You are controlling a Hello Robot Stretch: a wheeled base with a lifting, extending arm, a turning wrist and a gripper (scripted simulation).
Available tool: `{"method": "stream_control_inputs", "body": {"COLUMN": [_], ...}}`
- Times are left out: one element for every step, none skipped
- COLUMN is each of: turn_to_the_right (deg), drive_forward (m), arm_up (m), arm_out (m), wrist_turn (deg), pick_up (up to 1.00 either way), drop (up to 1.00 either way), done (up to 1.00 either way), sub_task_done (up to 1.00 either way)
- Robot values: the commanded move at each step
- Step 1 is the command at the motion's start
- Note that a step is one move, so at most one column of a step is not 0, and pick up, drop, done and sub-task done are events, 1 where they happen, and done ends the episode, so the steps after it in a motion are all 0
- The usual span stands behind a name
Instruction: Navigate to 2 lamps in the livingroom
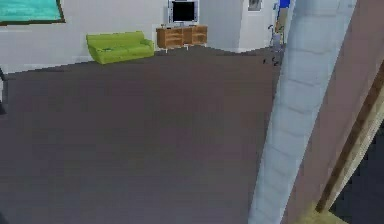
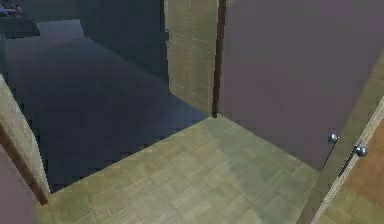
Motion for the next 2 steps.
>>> {"method": "stream_control_inputs", "body": {"turn_to_the_right": [0.0,21.0], "drive_forward": [0.55,0.0], "arm_up": [0.0,0.0], "arm_out": [0.0,0.0], "wrist_turn": [0.0,0.0], "pick_up": [0.0,0.0], "drop": [0.0,0.0], "done": [0.0,0.0], "sub_task_done": [0.0,0.0]}}
